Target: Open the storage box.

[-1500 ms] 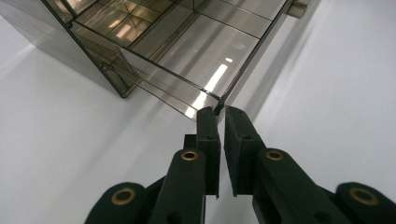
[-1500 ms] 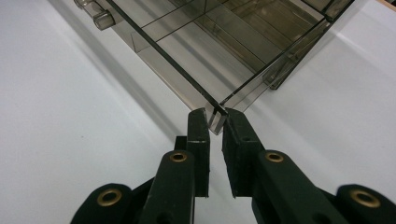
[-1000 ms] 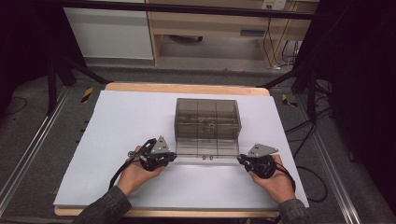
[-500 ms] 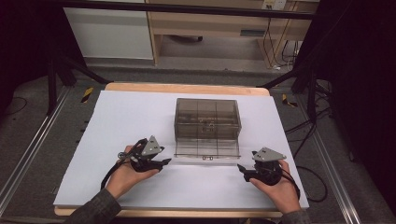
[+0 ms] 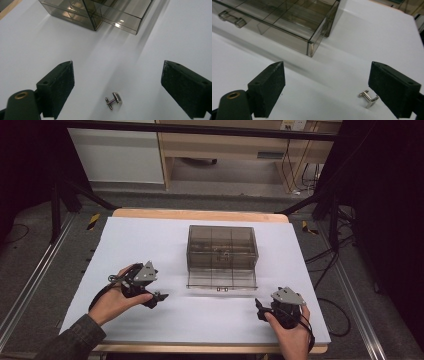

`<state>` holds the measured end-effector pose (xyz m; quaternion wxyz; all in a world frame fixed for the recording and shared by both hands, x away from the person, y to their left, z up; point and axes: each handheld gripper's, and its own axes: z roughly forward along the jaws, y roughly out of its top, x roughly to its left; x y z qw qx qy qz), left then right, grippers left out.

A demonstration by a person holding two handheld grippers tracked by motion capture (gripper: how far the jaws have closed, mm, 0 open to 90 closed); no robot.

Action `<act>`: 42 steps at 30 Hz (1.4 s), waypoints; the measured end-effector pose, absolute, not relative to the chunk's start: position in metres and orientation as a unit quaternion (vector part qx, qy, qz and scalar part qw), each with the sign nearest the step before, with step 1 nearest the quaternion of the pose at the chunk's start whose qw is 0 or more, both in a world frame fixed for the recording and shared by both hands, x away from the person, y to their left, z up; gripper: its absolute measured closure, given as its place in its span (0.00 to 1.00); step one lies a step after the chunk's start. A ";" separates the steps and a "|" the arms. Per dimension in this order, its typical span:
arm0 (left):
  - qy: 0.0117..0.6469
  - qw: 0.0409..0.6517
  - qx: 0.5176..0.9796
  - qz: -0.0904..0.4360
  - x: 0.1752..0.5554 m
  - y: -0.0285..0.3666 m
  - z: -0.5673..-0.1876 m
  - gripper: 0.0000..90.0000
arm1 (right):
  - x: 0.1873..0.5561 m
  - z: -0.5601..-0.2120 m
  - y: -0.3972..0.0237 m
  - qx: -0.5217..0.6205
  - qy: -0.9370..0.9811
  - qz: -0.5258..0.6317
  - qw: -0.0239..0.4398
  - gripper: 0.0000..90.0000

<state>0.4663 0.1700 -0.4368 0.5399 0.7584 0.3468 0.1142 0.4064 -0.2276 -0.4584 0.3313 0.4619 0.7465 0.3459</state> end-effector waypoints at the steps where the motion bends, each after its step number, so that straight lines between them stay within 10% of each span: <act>1: 0.344 0.541 0.760 0.109 0.466 0.172 -0.436 0.12 | 0.406 -0.461 -0.228 0.466 0.740 0.345 0.340 0.16; 42: 0.298 0.496 0.816 0.009 0.471 0.170 -0.469 0.49 | 0.403 -0.470 -0.227 0.469 0.740 0.298 0.380 0.17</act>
